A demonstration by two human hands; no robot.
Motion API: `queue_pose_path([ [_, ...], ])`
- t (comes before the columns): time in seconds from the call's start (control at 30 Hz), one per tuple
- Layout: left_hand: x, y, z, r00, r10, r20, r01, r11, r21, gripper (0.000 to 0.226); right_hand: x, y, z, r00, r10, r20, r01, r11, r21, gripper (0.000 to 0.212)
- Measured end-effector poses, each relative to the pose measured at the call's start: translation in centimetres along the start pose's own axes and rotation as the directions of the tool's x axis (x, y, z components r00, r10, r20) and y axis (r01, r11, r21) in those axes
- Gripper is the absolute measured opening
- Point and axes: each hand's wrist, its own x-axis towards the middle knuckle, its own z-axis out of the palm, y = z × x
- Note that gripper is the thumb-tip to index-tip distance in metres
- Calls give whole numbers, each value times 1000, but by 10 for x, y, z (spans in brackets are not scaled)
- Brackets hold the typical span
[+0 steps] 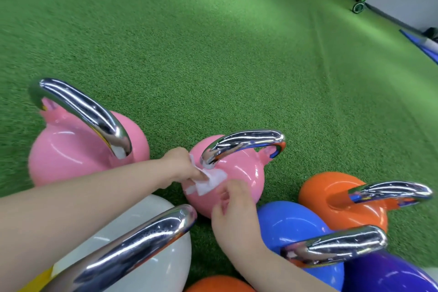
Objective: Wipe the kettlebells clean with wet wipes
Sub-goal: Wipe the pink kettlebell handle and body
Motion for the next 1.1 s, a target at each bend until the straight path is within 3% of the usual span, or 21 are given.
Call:
queue_pose_path([
  [0.07, -3, 6, -7, 989, -33, 146, 63, 977, -204, 35, -6, -4, 8, 998, -49, 38, 44, 993, 114, 36],
  [0.13, -10, 13, -13, 950, -17, 313, 130, 930, -343, 34, -5, -8, 14, 994, -42, 102, 21, 979, 203, 62],
  [0.2, -17, 15, -14, 919, 19, 394, 164, 889, -427, 24, -2, -11, 18, 992, 8, 123, -40, 965, 260, 82],
  [0.27, -21, 15, -11, 911, 42, 410, 193, 836, -514, 24, 5, -9, 22, 994, 36, 104, -62, 963, 261, 84],
  [0.37, -21, 13, -8, 926, 27, 377, 208, 797, -568, 27, 21, -1, 18, 998, -13, 68, 17, 998, -61, 76],
  [0.47, -21, 10, -9, 930, 2, 367, 215, 808, -549, 29, 43, -3, -1, 988, -97, 120, 134, 924, -358, 60],
  [0.57, -22, 3, -7, 943, -5, 331, 174, 858, -483, 33, 69, -10, -14, 964, -23, 263, 144, 880, -452, 42],
  [0.67, -18, -7, -1, 965, 0, 261, 96, 930, -355, 37, 77, -13, -11, 962, 21, 271, 101, 897, -429, 48],
  [0.77, -19, -16, 4, 986, 58, 155, -37, 990, -133, 42, 63, -12, -4, 975, 40, 221, 12, 973, -229, 41],
  [0.83, -20, -21, 7, 989, 94, 118, -96, 995, 16, 26, 52, -9, -1, 981, 52, 189, -29, 992, -120, 46],
  [0.97, -20, -20, 12, 982, 176, 67, -188, 912, 363, 5, 33, -3, 11, 988, 53, 147, -53, 999, 2, 61],
  [1.03, -19, -15, 11, 975, 222, 10, -205, 878, 433, 18, 29, -6, 24, 987, 85, 136, -97, 991, 87, 68],
  [1.1, -18, -9, 6, 953, 295, -72, -247, 890, 383, 29, 30, -12, 33, 983, 152, 102, -176, 938, 299, 61],
])
